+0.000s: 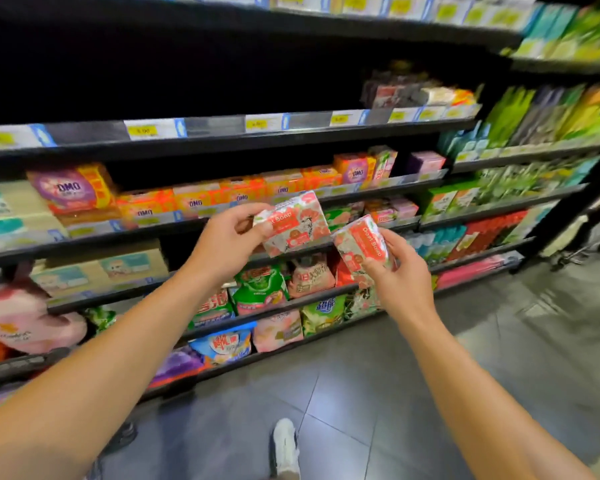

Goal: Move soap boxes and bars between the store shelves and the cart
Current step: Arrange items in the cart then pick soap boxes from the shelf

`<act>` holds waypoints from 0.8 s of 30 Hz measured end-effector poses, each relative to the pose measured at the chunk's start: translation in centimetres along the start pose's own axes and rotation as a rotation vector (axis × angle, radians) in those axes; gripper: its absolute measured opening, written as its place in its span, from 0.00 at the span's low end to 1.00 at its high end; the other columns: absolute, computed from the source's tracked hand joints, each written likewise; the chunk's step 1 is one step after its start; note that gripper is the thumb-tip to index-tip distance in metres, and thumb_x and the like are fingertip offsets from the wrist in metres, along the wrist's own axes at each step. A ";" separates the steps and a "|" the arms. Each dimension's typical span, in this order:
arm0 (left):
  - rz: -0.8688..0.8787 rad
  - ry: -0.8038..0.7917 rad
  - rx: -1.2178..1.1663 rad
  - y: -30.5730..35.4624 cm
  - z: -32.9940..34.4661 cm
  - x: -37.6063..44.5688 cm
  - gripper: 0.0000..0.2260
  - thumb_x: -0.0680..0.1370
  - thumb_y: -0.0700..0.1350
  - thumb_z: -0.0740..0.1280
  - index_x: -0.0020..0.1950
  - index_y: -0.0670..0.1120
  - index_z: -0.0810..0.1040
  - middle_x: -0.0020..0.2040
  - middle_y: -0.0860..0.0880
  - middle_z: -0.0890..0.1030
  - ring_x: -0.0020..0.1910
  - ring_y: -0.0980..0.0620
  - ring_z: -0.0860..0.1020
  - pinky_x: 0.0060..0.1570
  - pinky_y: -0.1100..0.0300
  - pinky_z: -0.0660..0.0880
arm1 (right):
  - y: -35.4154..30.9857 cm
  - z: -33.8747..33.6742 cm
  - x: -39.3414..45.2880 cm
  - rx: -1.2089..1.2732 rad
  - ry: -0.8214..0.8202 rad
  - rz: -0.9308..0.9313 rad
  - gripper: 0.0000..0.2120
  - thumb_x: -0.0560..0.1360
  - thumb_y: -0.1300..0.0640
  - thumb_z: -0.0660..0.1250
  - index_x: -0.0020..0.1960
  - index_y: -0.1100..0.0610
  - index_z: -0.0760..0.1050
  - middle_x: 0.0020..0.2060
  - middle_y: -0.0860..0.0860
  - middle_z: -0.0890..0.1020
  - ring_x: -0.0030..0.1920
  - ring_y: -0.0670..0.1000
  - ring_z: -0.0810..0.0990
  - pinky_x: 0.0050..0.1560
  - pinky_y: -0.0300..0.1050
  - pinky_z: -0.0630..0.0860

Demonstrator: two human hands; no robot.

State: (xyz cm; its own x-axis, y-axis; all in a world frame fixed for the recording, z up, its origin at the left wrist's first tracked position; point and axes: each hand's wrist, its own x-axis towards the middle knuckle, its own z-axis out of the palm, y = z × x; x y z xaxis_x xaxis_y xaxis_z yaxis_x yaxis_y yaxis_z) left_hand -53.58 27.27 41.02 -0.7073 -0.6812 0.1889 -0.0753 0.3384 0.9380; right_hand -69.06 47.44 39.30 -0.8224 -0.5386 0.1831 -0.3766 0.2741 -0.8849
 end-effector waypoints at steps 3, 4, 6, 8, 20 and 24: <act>0.050 0.000 -0.007 0.9 2.0 5.2 0.11 0.80 0.44 0.67 0.62 0.54 0.78 0.58 0.55 0.82 0.58 0.58 0.80 0.61 0.50 0.77 | 0.4 -1.5 5.1 -0.022 0.014 -0.024 0.22 0.78 0.59 0.69 0.70 0.47 0.73 0.56 0.36 0.77 0.52 0.31 0.75 0.46 0.21 0.69; 0.065 0.001 0.003 1.2 2.7 7.0 0.11 0.80 0.45 0.67 0.62 0.54 0.78 0.58 0.54 0.82 0.58 0.57 0.80 0.61 0.49 0.77 | 0.5 -1.9 6.8 -0.022 0.018 -0.036 0.21 0.78 0.59 0.69 0.69 0.48 0.73 0.57 0.37 0.78 0.53 0.31 0.75 0.48 0.22 0.70; 0.089 0.015 0.015 1.7 3.8 10.3 0.11 0.80 0.48 0.68 0.62 0.54 0.79 0.58 0.54 0.82 0.58 0.56 0.80 0.59 0.48 0.78 | 0.7 -2.5 10.3 -0.030 0.024 -0.059 0.22 0.77 0.60 0.69 0.69 0.48 0.74 0.58 0.39 0.79 0.53 0.30 0.75 0.53 0.29 0.74; 0.120 0.042 0.057 2.1 4.8 13.2 0.12 0.79 0.49 0.68 0.62 0.55 0.78 0.57 0.54 0.82 0.57 0.56 0.80 0.58 0.47 0.79 | 0.8 -3.1 13.2 -0.025 0.022 -0.066 0.22 0.78 0.61 0.69 0.70 0.48 0.73 0.59 0.40 0.79 0.51 0.28 0.75 0.49 0.26 0.74; 0.340 0.180 0.341 6.6 10.7 25.4 0.14 0.80 0.48 0.66 0.66 0.50 0.75 0.61 0.51 0.78 0.58 0.55 0.78 0.55 0.53 0.79 | 2.6 -7.0 26.9 -0.117 -0.007 -0.171 0.22 0.78 0.60 0.69 0.69 0.47 0.73 0.54 0.36 0.74 0.52 0.28 0.72 0.52 0.23 0.69; 0.340 0.247 0.411 8.1 13.7 29.3 0.15 0.79 0.46 0.68 0.65 0.49 0.78 0.59 0.55 0.77 0.56 0.61 0.74 0.52 0.76 0.69 | 4.1 -8.4 31.8 -0.097 -0.045 -0.231 0.22 0.76 0.61 0.70 0.67 0.45 0.74 0.53 0.34 0.75 0.57 0.39 0.75 0.61 0.43 0.75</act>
State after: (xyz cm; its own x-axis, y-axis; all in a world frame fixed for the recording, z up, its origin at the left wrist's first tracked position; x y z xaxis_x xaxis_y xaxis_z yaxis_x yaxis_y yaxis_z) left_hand -84.57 18.94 50.15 -0.5583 -0.6049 0.5678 -0.1743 0.7547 0.6325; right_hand -100.39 38.15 45.10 -0.6908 -0.6302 0.3544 -0.5931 0.2135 -0.7763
